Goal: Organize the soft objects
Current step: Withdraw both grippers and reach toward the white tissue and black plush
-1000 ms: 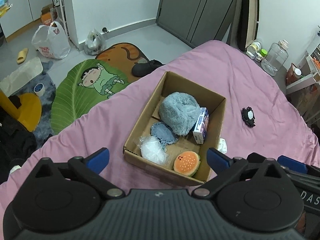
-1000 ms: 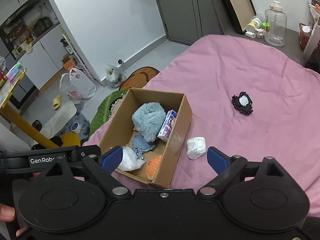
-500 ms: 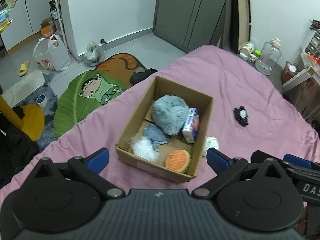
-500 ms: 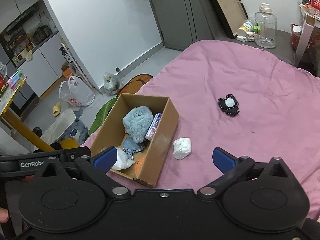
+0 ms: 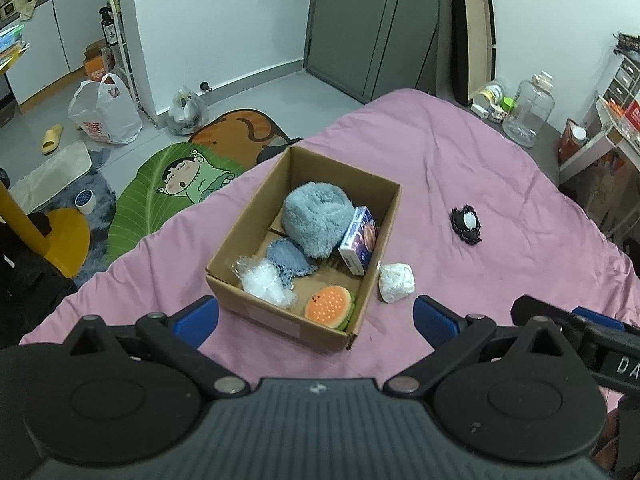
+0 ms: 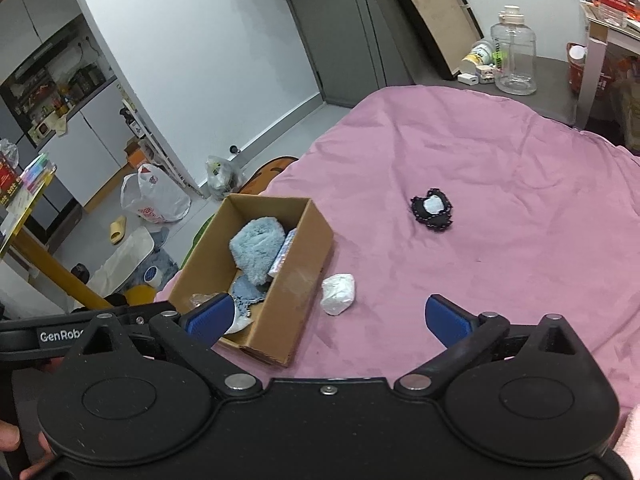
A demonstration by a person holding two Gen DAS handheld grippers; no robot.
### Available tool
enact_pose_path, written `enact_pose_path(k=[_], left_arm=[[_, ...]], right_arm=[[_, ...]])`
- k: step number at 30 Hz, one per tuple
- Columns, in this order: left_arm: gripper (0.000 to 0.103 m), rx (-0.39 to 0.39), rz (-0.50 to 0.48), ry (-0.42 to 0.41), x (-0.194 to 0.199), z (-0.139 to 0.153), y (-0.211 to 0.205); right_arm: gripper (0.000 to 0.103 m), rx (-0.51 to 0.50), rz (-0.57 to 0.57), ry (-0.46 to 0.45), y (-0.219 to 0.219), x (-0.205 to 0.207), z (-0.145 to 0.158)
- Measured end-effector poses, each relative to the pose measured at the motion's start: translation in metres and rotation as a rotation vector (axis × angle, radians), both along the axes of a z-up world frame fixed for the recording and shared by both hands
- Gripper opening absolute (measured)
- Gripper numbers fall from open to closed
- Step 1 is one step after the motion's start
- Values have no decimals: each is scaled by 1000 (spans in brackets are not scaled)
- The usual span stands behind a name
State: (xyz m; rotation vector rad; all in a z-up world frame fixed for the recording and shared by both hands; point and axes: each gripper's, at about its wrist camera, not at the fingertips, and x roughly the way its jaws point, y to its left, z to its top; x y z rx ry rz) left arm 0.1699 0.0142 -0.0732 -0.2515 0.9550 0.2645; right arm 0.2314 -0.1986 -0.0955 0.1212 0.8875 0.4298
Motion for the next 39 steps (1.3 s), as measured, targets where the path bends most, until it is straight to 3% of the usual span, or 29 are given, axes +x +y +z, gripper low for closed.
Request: enact_pose_path(k=[10, 27, 31, 34, 39], left_arm=[[102, -11, 6, 14, 2, -4, -22], [99, -3, -87, 10, 33, -19, -73], [91, -14, -94, 11, 40, -26, -81], [80, -23, -93, 21, 47, -32, -86], [66, -38, -75, 44, 61, -45, -91]], right_arm=[[103, -1, -5, -13, -33, 4, -2], [103, 48, -100, 39, -91, 31, -26], [103, 71, -117, 57, -102, 40, -32], [102, 82, -121, 65, -108, 48, -37], [93, 100, -115, 81, -116, 62, -46]])
